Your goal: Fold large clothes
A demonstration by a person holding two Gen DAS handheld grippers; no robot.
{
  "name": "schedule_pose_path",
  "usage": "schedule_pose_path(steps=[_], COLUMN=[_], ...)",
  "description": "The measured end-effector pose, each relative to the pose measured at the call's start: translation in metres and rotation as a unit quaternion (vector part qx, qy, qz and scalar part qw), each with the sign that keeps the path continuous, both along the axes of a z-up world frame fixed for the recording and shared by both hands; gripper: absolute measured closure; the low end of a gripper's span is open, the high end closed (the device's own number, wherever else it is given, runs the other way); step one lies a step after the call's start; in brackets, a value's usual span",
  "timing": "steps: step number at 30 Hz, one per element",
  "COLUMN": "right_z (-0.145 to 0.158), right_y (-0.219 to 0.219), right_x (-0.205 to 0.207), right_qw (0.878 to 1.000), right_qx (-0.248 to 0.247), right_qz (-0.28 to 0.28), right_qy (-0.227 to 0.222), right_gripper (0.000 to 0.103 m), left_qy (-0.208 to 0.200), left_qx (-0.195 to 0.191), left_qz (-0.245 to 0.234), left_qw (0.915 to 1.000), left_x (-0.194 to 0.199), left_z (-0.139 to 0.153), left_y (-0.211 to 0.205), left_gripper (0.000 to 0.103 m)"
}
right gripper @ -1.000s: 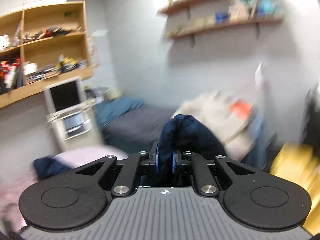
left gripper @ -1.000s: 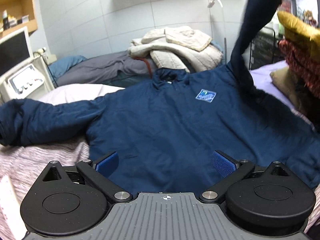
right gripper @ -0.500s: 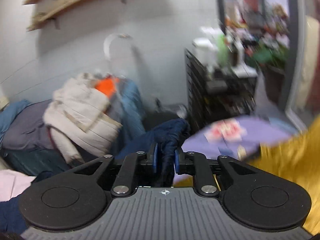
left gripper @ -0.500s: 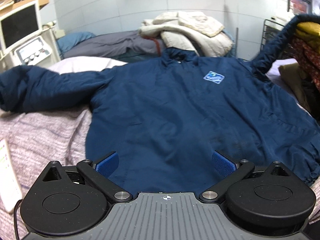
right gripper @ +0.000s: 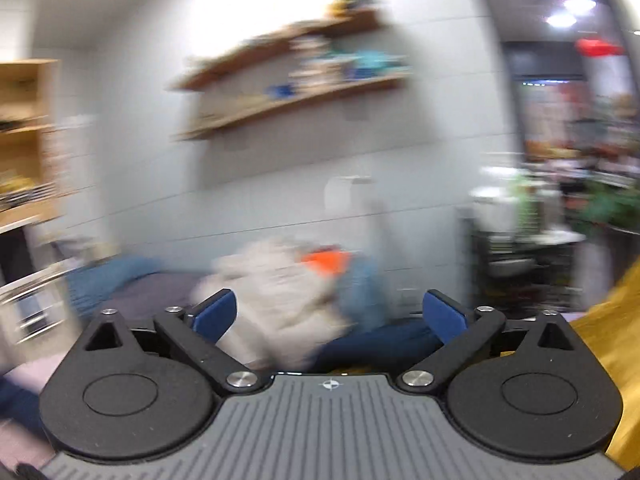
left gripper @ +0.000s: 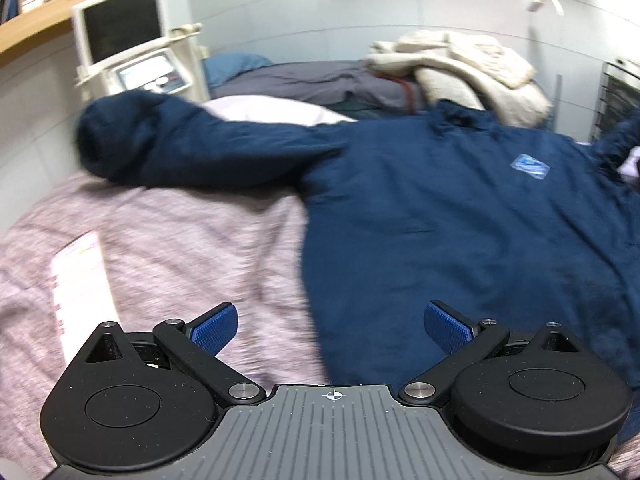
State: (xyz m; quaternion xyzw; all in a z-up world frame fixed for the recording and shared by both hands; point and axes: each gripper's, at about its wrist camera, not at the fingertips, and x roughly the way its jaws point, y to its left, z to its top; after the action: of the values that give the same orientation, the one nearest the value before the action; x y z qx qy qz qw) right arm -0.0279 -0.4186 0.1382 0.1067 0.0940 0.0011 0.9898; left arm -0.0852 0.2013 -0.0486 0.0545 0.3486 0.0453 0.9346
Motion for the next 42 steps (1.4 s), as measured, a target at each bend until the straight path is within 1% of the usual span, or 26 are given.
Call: schedule_pose_path(steps=[2, 4, 6, 7, 9, 11, 12, 13, 15, 18, 21, 23, 25, 26, 28, 29, 31, 33, 34, 35, 36, 37, 38, 40, 41, 42], right_z=[-0.019, -0.052, -0.096, -0.121, -0.17, -0.21, -0.224, -0.233, -0.243, -0.249, -0.266, -0.281, -0.293, -0.297, -0.3, -0.302, -0.309, -0.311, -0.312, -0.311, -0.31, -0.308, -0.304, -0.29, -0.281, -0.27], right_y=[0.03, 0.055, 0.075, 0.083, 0.089, 0.091, 0.09, 0.089, 0.09, 0.094, 0.087, 0.086, 0.09, 0.095, 0.107, 0.113, 0.121, 0.127, 0.128, 0.128, 0.128, 0.126, 0.125, 0.125, 0.125, 0.124], right_x=[-0.02, -0.03, -0.031, -0.031, -0.027, -0.026, -0.027, -0.029, -0.037, -0.042, -0.044, -0.045, -0.045, -0.044, -0.042, -0.039, -0.034, -0.031, -0.031, -0.033, -0.035, -0.037, -0.038, -0.037, -0.037, -0.037], right_qw=[0.996, 0.987, 0.977, 0.973, 0.962, 0.946, 0.938, 0.933, 0.933, 0.932, 0.925, 0.918, 0.91, 0.909, 0.916, 0.919, 0.92, 0.923, 0.925, 0.926, 0.926, 0.926, 0.923, 0.92, 0.917, 0.911], right_qx=[0.017, 0.046, 0.062, 0.071, 0.098, 0.138, 0.159, 0.178, 0.186, 0.178, 0.188, 0.201, 0.217, 0.218, 0.193, 0.176, 0.158, 0.146, 0.137, 0.131, 0.127, 0.134, 0.155, 0.19, 0.213, 0.245], right_qz=[0.084, 0.144, 0.175, 0.174, 0.152, 0.128, 0.122, 0.116, 0.102, 0.098, 0.09, 0.085, 0.089, 0.093, 0.097, 0.099, 0.093, 0.092, 0.094, 0.095, 0.098, 0.105, 0.115, 0.131, 0.143, 0.159], right_qy=[0.007, 0.047, 0.102, 0.132, 0.203, 0.266, 0.284, 0.29, 0.29, 0.3, 0.318, 0.332, 0.341, 0.342, 0.338, 0.338, 0.347, 0.344, 0.342, 0.342, 0.341, 0.338, 0.333, 0.315, 0.305, 0.291], right_gripper=[0.0, 0.0, 0.0, 0.0, 0.002, 0.009, 0.009, 0.009, 0.009, 0.007, 0.007, 0.007, 0.007, 0.006, 0.002, 0.002, 0.003, 0.006, 0.01, 0.018, 0.023, 0.043, 0.059, 0.07, 0.074, 0.074], left_qy=[-0.004, -0.005, -0.007, -0.003, 0.009, 0.019, 0.021, 0.022, 0.026, 0.045, 0.061, 0.064, 0.062, 0.063, 0.064, 0.061, 0.048, 0.038, 0.031, 0.023, 0.017, 0.011, 0.002, -0.026, -0.04, -0.052], left_qx=[-0.009, -0.027, -0.049, -0.059, -0.07, -0.07, -0.07, -0.071, -0.071, -0.063, -0.036, -0.032, -0.062, -0.089, -0.146, -0.164, -0.174, -0.163, -0.157, -0.155, -0.159, -0.161, -0.158, -0.152, -0.16, -0.173], left_qz=[0.009, 0.01, 0.008, 0.006, 0.0, -0.005, -0.01, -0.017, -0.031, -0.06, -0.061, -0.06, -0.054, -0.047, -0.03, -0.018, -0.009, -0.007, -0.008, -0.01, -0.012, -0.014, -0.021, -0.039, -0.043, -0.042], left_qw=[0.9999, 0.9996, 0.9988, 0.9983, 0.9975, 0.9974, 0.9973, 0.9971, 0.9967, 0.9952, 0.9956, 0.9957, 0.9947, 0.9929, 0.9868, 0.9844, 0.9835, 0.9859, 0.9871, 0.9875, 0.9871, 0.9868, 0.9873, 0.9872, 0.9854, 0.9826], left_x=[-0.008, -0.015, -0.022, -0.025, -0.026, -0.024, -0.022, -0.02, -0.014, 0.0, 0.011, 0.013, 0.013, 0.014, 0.017, 0.018, 0.021, 0.024, 0.025, 0.027, 0.027, 0.029, 0.029, 0.028, 0.028, 0.03], left_z=[0.001, 0.001, -0.002, -0.005, -0.01, -0.015, -0.017, -0.019, -0.025, -0.036, -0.052, -0.06, -0.066, -0.069, -0.074, -0.074, -0.072, -0.069, -0.067, -0.065, -0.061, -0.055, -0.047, -0.024, -0.01, 0.004], left_y=[0.018, 0.033, 0.044, 0.048, 0.049, 0.044, 0.039, 0.036, 0.027, 0.011, 0.001, -0.003, 0.0, 0.003, 0.009, 0.009, 0.004, -0.004, -0.007, -0.008, -0.009, -0.011, -0.011, -0.013, -0.011, -0.007], left_gripper=[0.0, 0.0, 0.0, 0.0, 0.0, 0.0, 0.0, 0.0, 0.0, 0.0, 0.0, 0.0, 0.0, 0.0, 0.0, 0.0, 0.0, 0.0, 0.002, 0.009, 0.011, 0.018, 0.022, 0.028, 0.03, 0.032])
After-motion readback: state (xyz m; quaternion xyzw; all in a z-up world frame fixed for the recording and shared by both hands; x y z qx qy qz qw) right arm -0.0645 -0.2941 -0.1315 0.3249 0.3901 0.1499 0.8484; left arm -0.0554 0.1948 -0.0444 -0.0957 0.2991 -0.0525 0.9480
